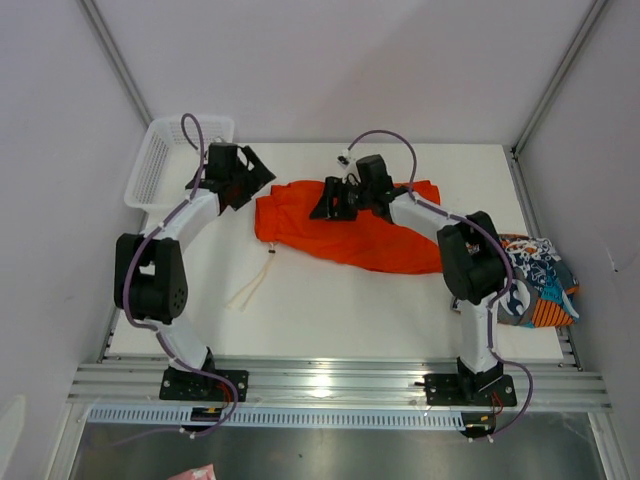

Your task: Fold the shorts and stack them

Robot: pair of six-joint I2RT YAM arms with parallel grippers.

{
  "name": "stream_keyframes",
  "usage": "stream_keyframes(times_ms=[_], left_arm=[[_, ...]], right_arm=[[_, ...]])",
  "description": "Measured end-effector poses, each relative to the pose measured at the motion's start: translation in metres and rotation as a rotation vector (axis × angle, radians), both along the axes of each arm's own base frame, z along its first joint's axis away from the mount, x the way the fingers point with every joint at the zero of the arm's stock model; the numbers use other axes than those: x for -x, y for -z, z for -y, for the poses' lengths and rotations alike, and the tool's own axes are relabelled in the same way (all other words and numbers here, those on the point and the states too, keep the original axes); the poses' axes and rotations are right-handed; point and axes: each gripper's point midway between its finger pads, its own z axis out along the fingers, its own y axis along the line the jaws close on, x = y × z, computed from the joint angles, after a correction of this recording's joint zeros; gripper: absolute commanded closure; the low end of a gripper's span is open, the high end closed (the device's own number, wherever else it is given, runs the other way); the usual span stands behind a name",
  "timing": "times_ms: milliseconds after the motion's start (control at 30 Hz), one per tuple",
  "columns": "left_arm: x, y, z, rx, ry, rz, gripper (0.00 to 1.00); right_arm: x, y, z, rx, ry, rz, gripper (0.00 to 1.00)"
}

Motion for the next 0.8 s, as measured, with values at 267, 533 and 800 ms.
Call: stream_keyframes(times_ms=[267, 533, 800], left_arm=[[-0.009, 0.033, 0.000, -0.001, 0.152, -0.025, 0.02], [-0.015, 0.030, 0.014, 0.033, 0.234, 0.023, 0.02], [0.003, 0.061, 0.013, 0.036, 0.244, -0.023, 0.02]], right_arm=[[0.001, 0.032, -0.031, -0.165, -0.078, -0.111, 0.58], [0.013, 0.056, -0.055, -0.227, -0.139, -0.204, 0.62], [0.055, 0.091, -0.041, -0.141, -0.130, -0.246, 0.65]])
